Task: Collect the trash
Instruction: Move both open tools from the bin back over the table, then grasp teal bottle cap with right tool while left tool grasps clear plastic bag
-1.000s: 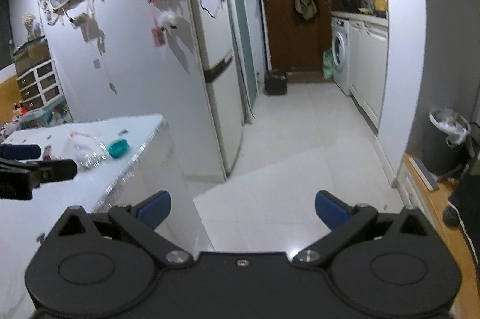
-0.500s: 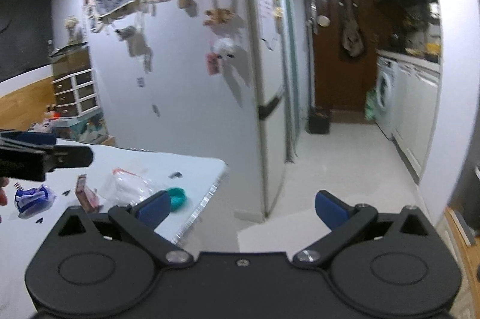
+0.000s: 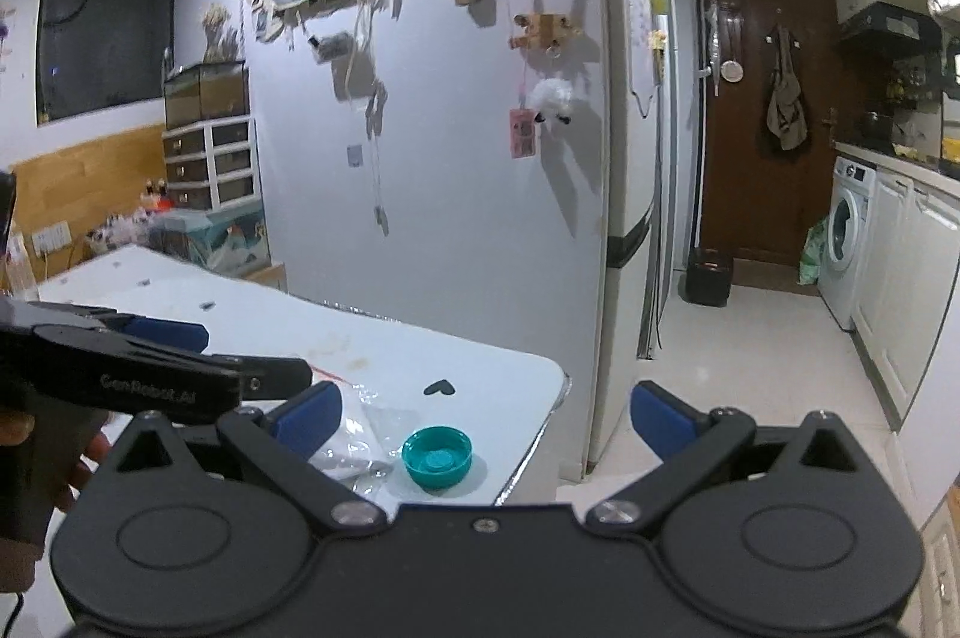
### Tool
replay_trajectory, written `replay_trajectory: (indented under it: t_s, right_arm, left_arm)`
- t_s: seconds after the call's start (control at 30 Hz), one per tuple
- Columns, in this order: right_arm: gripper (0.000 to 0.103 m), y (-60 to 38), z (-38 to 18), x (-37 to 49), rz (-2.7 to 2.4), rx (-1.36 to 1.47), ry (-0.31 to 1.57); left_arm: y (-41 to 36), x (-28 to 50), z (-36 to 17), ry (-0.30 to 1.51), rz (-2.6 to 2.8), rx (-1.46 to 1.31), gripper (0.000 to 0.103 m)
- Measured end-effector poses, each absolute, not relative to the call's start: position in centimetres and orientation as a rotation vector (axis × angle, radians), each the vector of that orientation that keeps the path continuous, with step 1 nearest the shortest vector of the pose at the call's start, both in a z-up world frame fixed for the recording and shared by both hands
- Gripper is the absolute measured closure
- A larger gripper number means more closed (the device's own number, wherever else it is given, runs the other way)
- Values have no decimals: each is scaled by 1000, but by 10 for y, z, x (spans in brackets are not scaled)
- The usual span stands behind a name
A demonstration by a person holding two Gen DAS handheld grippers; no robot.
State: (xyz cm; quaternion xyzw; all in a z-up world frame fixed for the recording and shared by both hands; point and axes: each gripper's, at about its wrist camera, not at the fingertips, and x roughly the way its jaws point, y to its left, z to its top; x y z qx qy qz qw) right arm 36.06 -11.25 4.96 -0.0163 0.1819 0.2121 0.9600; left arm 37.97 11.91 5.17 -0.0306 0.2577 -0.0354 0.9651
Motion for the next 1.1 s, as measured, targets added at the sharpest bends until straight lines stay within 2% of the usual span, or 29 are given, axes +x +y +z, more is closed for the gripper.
replay_trajectory:
  t_s: [0.33,0.57,0.77,1.1]
  right_arm:
    - [0,-80,9,407,458,-138,408]
    - [0,-65,-20,437,438,-126,451]
    - [0,-57,-32,445,452,-142,475]
    - [19,-50,-37,451,491,-138,498]
  left_arm:
    - [160,413,15,575,-80,-156,0]
    - [181,430,4,590,-193,-293,0]
    - [177,427,6,600,-288,-295,0]
    - [160,421,8,635,-440,-306,1]
